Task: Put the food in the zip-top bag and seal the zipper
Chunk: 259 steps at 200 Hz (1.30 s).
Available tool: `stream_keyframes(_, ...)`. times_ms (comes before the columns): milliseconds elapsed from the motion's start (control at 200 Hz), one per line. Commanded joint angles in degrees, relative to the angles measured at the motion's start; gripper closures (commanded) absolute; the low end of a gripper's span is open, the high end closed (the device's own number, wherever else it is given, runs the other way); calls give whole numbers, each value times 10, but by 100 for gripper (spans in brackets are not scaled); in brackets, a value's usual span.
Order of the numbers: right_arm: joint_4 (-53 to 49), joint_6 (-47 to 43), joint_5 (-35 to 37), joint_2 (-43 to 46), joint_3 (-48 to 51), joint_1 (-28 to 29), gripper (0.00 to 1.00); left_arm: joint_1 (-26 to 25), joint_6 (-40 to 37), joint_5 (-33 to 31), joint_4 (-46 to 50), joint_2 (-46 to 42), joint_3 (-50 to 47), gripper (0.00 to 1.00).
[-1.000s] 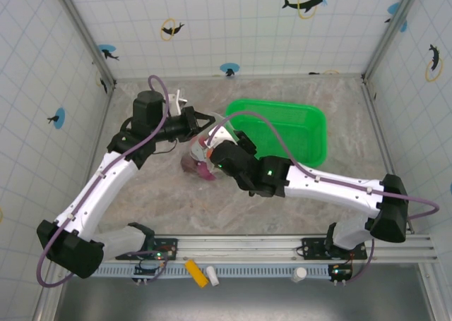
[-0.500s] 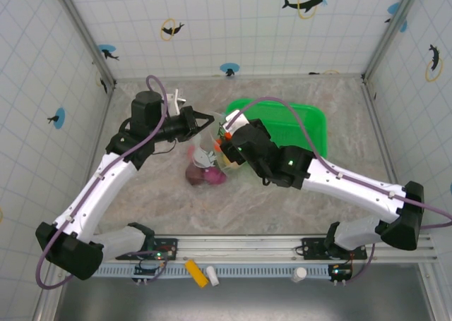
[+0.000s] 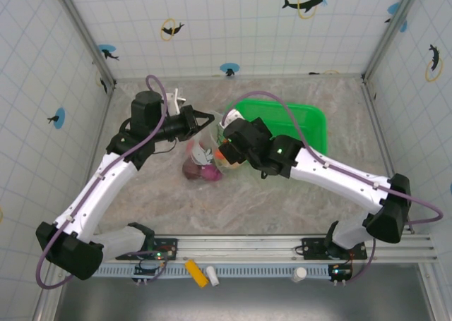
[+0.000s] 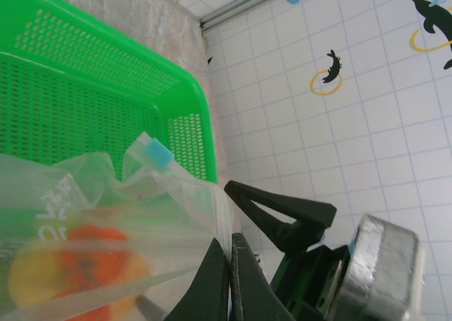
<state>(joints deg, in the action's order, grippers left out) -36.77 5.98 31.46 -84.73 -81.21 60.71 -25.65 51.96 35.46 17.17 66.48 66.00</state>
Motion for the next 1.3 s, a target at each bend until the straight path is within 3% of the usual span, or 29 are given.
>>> stream_keyframes(0, -71, 48, -108, -20, -56, -50, 0, 5, 3, 9, -35, -6, -9, 100)
stream_keyframes(220, -62, 78, -209, 1, -72, -85, 3, 5, -3, 3, -32, -8, -14, 100)
stream_keyframes(520, -8, 113, -309, 34, -21, -156, 25, 4, 4, 13, -51, -17, -22, 100)
stream_keyframes(836, 39, 77, -403, -23, -30, -166, 25, 5, 8, 25, -67, -31, -44, 100)
stream_keyframes(1046, 40, 66, -406, -102, -86, -175, 58, 5, 9, 41, -85, -45, -57, 100)
stream_keyframes(1116, 48, 61, -408, -109, -96, -174, 75, 5, 2, 47, -82, -51, -57, 100)
stream_keyframes(1146, 55, 59, -406, -108, -98, -174, 84, 5, -5, 46, -76, -55, -56, 93)
stream_keyframes(1216, 75, 51, -403, -95, -98, -173, 99, 5, -36, 30, -42, -62, -39, 60)
stream_keyframes(1236, 82, 49, -401, -91, -98, -174, 100, 5, -50, 17, -26, -65, -31, 52)
stream_keyframes(1291, 96, 38, -395, -81, -99, -173, 100, 4, -90, -30, 19, -75, -5, 43)
